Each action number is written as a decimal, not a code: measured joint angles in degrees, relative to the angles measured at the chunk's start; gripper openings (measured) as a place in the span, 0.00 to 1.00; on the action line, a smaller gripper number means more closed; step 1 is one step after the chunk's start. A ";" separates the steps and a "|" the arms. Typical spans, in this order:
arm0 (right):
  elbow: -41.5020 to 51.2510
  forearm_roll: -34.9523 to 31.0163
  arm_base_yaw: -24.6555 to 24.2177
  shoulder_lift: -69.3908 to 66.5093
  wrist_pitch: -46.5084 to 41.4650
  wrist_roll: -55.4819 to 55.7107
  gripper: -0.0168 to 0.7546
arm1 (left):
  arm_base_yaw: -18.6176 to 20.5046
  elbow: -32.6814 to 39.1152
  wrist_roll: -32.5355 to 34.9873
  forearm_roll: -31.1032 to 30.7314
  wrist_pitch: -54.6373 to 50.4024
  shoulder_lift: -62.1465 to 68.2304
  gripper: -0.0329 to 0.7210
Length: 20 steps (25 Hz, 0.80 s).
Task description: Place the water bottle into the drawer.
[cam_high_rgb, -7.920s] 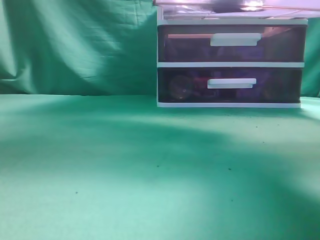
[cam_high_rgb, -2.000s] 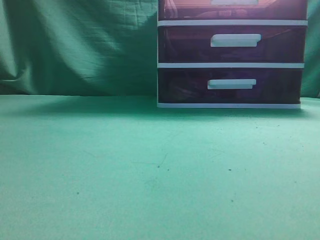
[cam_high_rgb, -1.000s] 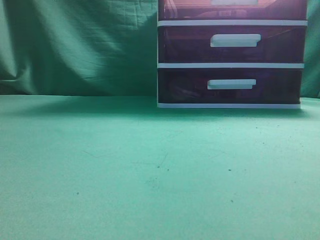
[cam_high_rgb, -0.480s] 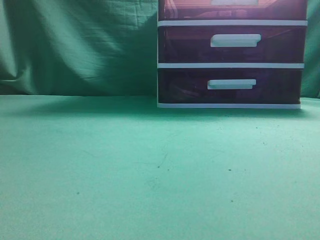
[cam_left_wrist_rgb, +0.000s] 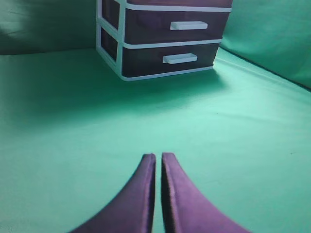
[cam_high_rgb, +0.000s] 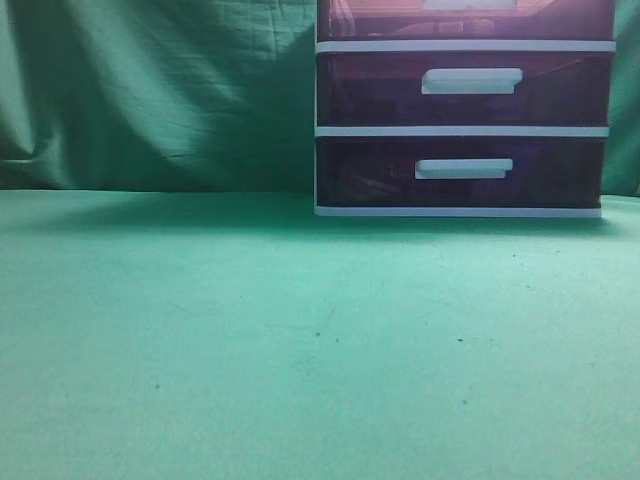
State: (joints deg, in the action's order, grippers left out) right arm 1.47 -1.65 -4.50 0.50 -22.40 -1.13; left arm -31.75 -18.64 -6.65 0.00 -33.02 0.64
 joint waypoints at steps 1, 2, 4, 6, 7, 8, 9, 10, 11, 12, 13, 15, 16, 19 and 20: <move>0.00 0.00 0.00 0.00 0.00 0.00 0.02 | 0.00 0.00 1.15 -2.00 0.00 0.00 0.04; 0.00 0.00 0.00 0.00 0.00 0.00 0.02 | 0.23 0.00 2.09 -3.63 0.00 -0.25 0.04; 0.00 0.00 0.00 0.00 0.00 0.00 0.02 | 2.39 0.74 2.80 -5.77 0.21 -0.50 0.04; 0.00 0.00 0.00 0.00 0.00 0.00 0.02 | 6.39 2.85 3.17 -6.38 0.84 -0.64 0.04; 0.00 0.00 0.00 0.00 0.00 0.00 0.02 | 8.14 4.54 3.21 -6.47 1.69 -0.77 0.04; 0.00 0.00 0.00 0.00 0.00 0.00 0.02 | 10.15 6.16 3.30 -6.47 2.73 -1.08 0.04; 0.00 0.00 0.00 0.00 0.00 0.00 0.02 | 12.07 8.20 3.34 -6.47 3.99 -1.20 0.04; 0.00 0.00 0.00 0.00 0.00 0.00 0.02 | 13.48 10.29 3.34 -6.33 5.48 -1.20 0.04; 0.00 -0.08 0.00 0.00 0.10 0.00 0.02 | 15.00 12.17 3.44 -6.01 6.65 -1.29 0.04; 0.00 -0.08 0.00 0.00 0.10 0.00 0.02 | 16.23 13.50 3.44 -5.39 8.06 -1.29 0.04; 0.03 -0.08 0.00 0.00 0.10 0.00 0.02 | 17.20 14.78 3.44 -4.83 9.13 -1.29 0.04; 0.03 -0.08 0.00 0.00 0.10 0.00 0.02 | 18.48 16.33 3.44 -4.13 10.27 -1.29 0.04; 0.03 -0.08 0.00 0.00 0.10 0.00 0.02 | 19.05 17.02 3.44 -3.72 10.88 -1.29 0.04; 0.13 -0.08 0.00 0.00 0.10 0.00 0.02 | 19.98 19.43 3.44 -3.39 12.61 -1.29 0.04; 0.13 -0.08 0.00 0.00 0.10 0.00 0.02 | 19.98 19.78 3.44 -3.06 12.99 -1.29 0.04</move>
State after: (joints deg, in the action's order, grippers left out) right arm 1.59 -1.73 -4.50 0.50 -22.30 -1.13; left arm -11.77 1.13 -3.22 -3.06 -20.03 -0.65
